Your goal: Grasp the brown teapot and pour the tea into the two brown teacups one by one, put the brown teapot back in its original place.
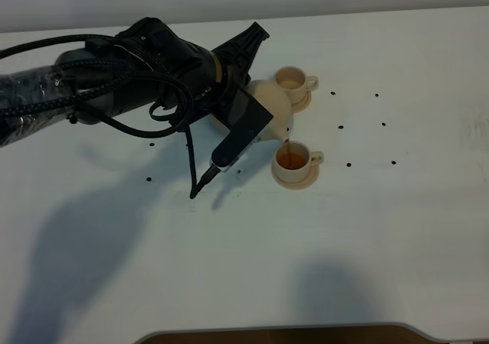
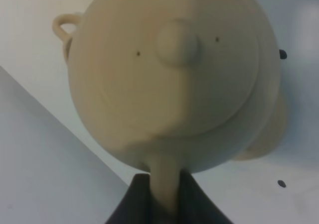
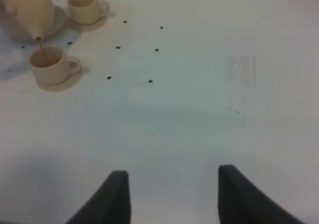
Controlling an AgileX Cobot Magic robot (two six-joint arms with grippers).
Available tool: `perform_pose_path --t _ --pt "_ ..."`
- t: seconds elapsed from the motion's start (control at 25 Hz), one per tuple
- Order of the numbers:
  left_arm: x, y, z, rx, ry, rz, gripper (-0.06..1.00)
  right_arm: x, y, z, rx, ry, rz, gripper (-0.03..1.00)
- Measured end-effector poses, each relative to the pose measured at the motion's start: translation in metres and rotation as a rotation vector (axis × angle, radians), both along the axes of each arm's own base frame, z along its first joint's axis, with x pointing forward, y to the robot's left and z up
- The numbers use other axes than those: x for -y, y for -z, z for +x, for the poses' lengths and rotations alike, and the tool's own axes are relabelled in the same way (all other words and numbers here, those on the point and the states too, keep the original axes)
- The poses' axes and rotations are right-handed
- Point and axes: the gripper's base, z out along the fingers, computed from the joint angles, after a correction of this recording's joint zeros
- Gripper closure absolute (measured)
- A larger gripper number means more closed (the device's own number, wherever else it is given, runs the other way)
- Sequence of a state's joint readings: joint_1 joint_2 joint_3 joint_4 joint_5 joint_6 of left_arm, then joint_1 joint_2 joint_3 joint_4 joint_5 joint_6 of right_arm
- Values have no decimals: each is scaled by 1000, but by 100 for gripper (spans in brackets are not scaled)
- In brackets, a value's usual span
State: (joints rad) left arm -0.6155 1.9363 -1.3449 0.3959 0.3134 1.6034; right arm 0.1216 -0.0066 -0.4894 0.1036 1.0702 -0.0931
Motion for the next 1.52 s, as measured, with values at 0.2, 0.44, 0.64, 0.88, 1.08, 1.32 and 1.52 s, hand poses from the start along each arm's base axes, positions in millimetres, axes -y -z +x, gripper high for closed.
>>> perform_pose_path --t 0.2,0.44,0.64,0.88,1.08,1.32,1.52 --pt "0 0 0 9 9 7 82 0 0 0 0 0 0 57" --pt "0 -1 1 22 20 22 82 0 0 0 0 0 0 57" --pt "0 -2 2 44 40 36 82 0 0 0 0 0 0 57" --pt "0 -3 3 64 55 45 82 0 0 0 0 0 0 57" --pt "1 -4 4 85 72 45 82 0 0 0 0 0 0 57" --pt "1 -4 4 89 75 49 82 0 0 0 0 0 0 57" --pt "1 -4 4 89 75 49 82 0 0 0 0 0 0 57"
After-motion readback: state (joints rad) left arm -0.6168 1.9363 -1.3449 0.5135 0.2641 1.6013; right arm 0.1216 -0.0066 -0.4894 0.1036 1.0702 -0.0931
